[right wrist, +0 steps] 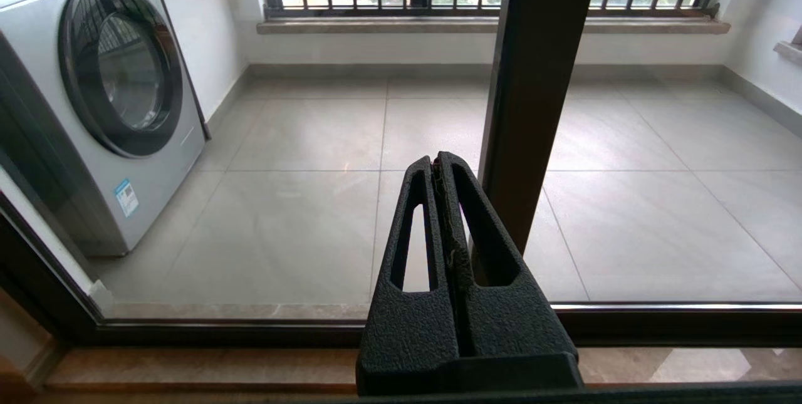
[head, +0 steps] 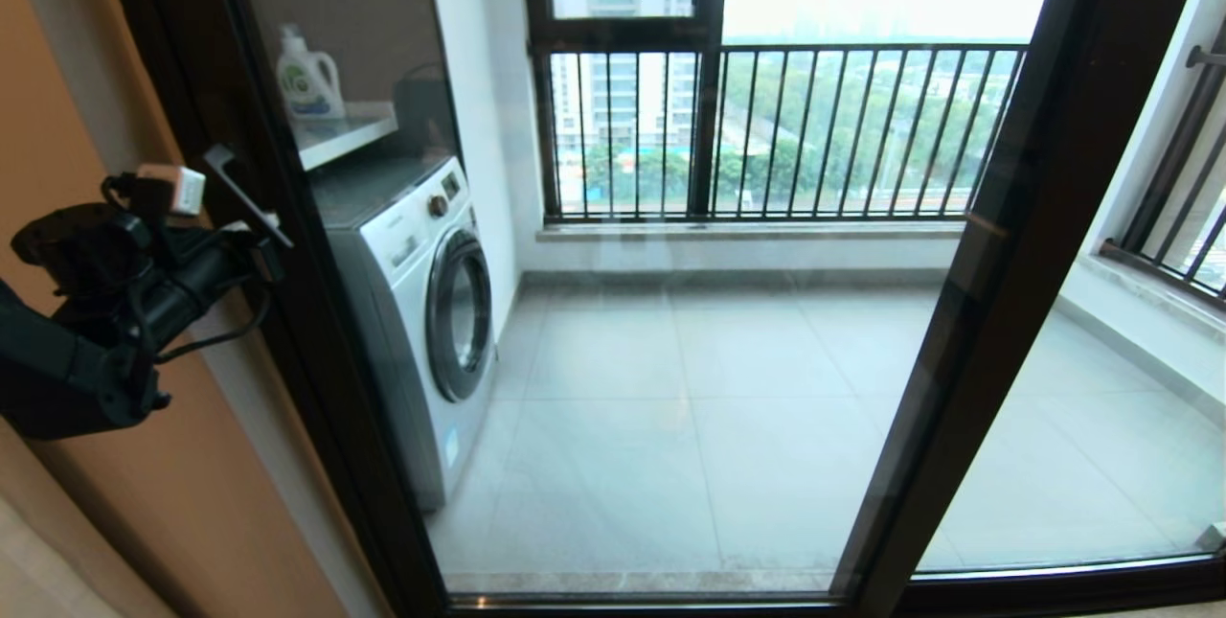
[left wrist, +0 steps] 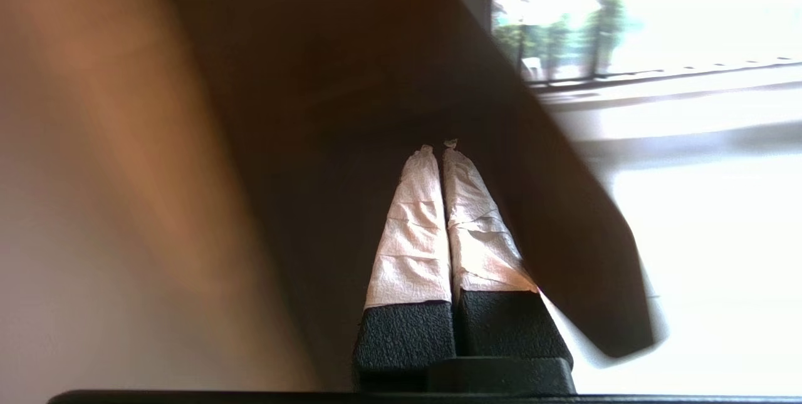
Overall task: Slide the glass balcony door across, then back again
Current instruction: Close the slid door
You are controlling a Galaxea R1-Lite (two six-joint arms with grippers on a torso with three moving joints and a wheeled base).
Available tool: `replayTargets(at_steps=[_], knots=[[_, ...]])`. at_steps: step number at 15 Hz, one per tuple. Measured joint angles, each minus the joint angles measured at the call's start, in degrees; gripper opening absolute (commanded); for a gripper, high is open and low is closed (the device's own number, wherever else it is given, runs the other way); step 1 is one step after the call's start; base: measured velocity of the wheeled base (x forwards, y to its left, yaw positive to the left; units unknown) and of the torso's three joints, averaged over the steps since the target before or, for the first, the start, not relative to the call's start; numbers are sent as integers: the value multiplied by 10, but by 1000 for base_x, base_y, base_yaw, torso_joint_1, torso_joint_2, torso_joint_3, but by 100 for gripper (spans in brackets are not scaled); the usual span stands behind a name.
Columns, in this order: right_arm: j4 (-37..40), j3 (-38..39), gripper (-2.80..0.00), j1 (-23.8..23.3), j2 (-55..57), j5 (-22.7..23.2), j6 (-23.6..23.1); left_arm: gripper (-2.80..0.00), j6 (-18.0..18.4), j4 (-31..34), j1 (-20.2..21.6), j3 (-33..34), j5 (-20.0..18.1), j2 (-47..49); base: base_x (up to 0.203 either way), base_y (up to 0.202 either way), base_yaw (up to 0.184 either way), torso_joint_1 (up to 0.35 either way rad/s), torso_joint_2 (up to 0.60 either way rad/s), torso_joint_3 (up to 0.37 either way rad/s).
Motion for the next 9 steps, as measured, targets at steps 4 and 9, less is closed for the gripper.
replayTargets(at_steps=[4, 9], knots=[[0, 0, -280, 0, 0, 0, 0, -280, 0, 16, -21, -6, 23, -8, 0, 0, 0, 0, 0, 0], [0, 0, -280, 0, 0, 0, 0, -280, 0, 45, -48, -25, 33, -29, 0, 0, 0, 0, 0, 0]])
